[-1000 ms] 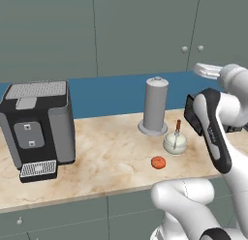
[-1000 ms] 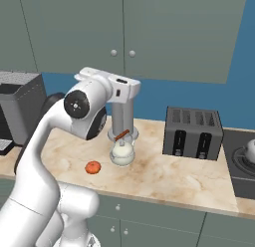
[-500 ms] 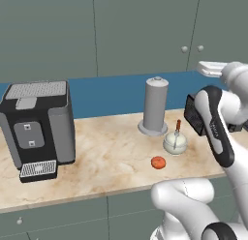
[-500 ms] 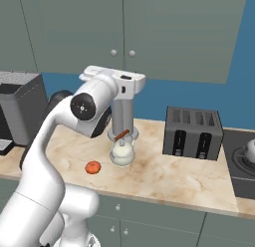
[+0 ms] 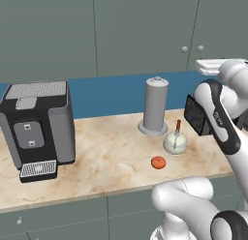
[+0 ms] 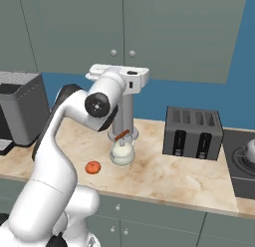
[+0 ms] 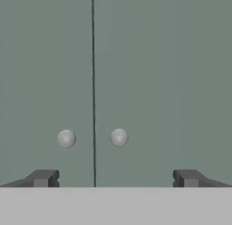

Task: Pick the pan from the cabinet and place it on the stove. Then turn on the stove burner for the pan.

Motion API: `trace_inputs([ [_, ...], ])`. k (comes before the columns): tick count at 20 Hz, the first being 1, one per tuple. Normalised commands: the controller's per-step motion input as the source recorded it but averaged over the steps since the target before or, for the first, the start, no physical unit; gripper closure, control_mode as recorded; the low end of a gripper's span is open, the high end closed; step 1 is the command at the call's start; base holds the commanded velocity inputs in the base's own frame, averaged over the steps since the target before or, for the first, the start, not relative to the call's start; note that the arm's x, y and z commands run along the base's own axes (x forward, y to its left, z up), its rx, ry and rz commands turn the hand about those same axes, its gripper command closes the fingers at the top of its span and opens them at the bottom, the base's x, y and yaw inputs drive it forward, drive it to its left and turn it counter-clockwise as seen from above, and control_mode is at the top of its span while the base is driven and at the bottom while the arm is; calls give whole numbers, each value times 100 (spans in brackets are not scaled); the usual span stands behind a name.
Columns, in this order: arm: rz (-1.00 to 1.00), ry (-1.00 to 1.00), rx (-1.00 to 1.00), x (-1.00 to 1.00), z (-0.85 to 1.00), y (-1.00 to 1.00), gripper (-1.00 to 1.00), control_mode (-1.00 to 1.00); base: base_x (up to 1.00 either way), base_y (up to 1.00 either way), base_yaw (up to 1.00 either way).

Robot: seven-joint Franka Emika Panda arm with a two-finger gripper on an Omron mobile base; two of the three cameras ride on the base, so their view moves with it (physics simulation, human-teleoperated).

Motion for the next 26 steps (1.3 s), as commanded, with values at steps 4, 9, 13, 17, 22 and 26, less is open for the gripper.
trace_inputs([
  [4,0,-7,-1,17,14,0,-100,-100,0,0,0],
  [9,0,-3,-1,23,12,0,-100,-100,0,0,0],
  [13,0,0,-1,29,0,0,-100,-100,0,0,0],
  [17,0,0,-1,34,0,0,-100,-100,0,0,0],
  [22,1,0,0,28,0,-7,-100,-100,0,0,0],
  [26,4,0,0,26,0,-14,-100,-100,0,0,0],
])
